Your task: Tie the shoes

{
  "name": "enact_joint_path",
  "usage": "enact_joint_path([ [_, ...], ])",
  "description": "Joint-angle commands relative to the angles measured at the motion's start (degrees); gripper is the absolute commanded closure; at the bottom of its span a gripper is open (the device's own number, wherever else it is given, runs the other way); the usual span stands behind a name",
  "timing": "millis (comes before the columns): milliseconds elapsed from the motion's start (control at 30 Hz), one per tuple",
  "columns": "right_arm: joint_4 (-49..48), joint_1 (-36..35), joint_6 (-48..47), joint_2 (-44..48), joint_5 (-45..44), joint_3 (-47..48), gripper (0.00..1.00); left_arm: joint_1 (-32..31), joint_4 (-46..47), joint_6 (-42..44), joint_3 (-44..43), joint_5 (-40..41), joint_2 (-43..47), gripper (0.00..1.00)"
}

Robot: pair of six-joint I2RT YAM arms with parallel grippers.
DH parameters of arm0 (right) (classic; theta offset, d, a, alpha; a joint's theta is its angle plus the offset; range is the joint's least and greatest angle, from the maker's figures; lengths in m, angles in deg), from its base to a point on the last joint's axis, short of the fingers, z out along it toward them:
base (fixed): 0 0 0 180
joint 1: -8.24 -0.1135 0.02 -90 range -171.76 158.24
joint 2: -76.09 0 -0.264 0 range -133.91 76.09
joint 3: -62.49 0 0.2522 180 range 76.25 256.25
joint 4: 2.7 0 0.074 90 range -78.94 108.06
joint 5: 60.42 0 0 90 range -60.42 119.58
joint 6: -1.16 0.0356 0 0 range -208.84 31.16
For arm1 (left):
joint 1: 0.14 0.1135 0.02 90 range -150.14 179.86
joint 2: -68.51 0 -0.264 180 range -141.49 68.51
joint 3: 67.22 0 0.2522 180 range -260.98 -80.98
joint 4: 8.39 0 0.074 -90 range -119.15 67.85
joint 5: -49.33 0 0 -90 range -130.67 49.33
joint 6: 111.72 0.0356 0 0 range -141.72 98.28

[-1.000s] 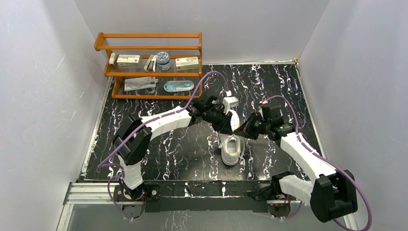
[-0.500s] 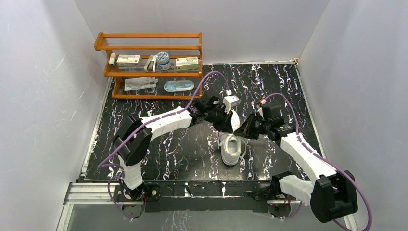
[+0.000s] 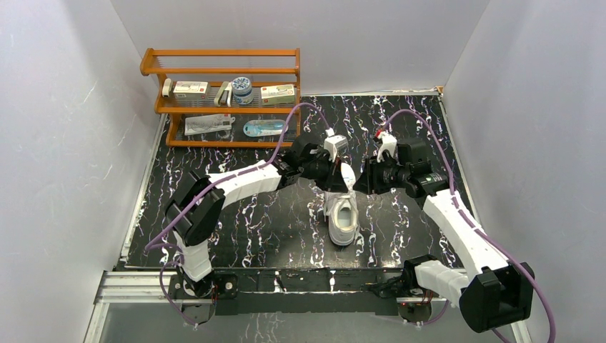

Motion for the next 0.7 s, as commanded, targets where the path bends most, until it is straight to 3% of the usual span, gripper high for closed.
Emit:
enact_joint_path([
  [0, -7.59, 0.16, -16.11, 0.80, 7.53, 0.14, 0.57, 1.87, 6.19, -6.10, 0.99, -2.20, 3.70, 1.00],
  [133, -15.88, 0.13, -16.60, 0.89, 13.61, -3.51, 0.57, 3.25, 9.81, -9.34, 3.13, -2.73, 4.62, 1.00],
  [667, -27.65, 4.17, -9.35, -3.58, 18.52, -11.12, 0.62, 3.43, 12.49, -11.71, 3.45, -6.56, 2.91, 1.00],
])
